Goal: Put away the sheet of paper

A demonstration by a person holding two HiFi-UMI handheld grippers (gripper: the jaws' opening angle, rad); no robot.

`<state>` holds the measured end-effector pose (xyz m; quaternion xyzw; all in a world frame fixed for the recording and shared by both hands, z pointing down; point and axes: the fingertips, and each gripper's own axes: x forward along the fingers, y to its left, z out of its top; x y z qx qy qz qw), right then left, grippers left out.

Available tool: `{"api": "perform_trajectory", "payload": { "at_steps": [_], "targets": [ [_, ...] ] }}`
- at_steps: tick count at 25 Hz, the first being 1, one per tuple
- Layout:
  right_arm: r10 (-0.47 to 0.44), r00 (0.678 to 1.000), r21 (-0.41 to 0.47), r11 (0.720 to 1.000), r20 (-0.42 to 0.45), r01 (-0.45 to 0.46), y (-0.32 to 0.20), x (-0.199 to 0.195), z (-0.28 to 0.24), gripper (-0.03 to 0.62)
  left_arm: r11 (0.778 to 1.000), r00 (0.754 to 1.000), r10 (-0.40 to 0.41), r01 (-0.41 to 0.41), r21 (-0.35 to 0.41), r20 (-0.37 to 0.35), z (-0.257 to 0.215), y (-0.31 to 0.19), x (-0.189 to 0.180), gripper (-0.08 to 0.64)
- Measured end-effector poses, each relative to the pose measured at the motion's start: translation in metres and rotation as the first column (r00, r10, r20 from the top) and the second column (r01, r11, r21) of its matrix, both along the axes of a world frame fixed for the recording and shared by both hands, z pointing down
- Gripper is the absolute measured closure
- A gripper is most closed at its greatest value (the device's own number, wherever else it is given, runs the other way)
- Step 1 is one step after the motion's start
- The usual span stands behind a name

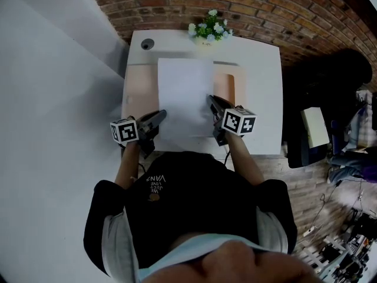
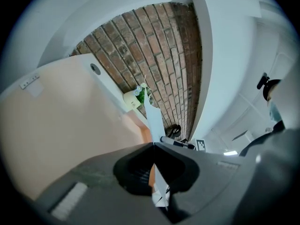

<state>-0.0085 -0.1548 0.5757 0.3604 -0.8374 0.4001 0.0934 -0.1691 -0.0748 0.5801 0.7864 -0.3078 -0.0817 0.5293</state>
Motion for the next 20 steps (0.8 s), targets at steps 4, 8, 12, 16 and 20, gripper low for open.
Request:
{"api": "perform_trajectory", "payload": {
  "at_steps": [4,8,12,16,20],
  "targets": [
    [-0.002,1.000,-0.014,1.000,-0.016,0.002,-0.002,-0.001,0.007,0.591,1.000,1.000,-0.009,0.008,-0.016,-0.004,0.008,-0.002,-0.001,0.560],
    [-0.007,1.000,-0.035,0.999,-0.013,0.007,-0.003,-0.005,0.012,0.591,1.000,1.000,-0.013,0.013,-0.028,0.005,0.014,-0.004,-0.003,0.560],
    [-0.013,1.000,-0.048,0.999,-0.024,0.012,-0.005,-0.005,0.017,0.591,0.999,1.000,-0.013,0.013,-0.040,0.001,0.014,-0.005,-0.001,0.560],
    [-0.021,0.999,-0.067,0.998,-0.030,0.019,-0.005,-0.010,0.024,0.591,0.999,1.000,-0.014,0.014,-0.050,0.001,0.017,-0.006,-0.003,0.560],
    [-0.030,0.999,-0.082,0.996,-0.034,0.027,-0.006,-0.013,0.032,0.591,0.998,1.000,-0.019,0.019,-0.064,0.001,0.026,-0.006,-0.004,0.560]
  ]
}}
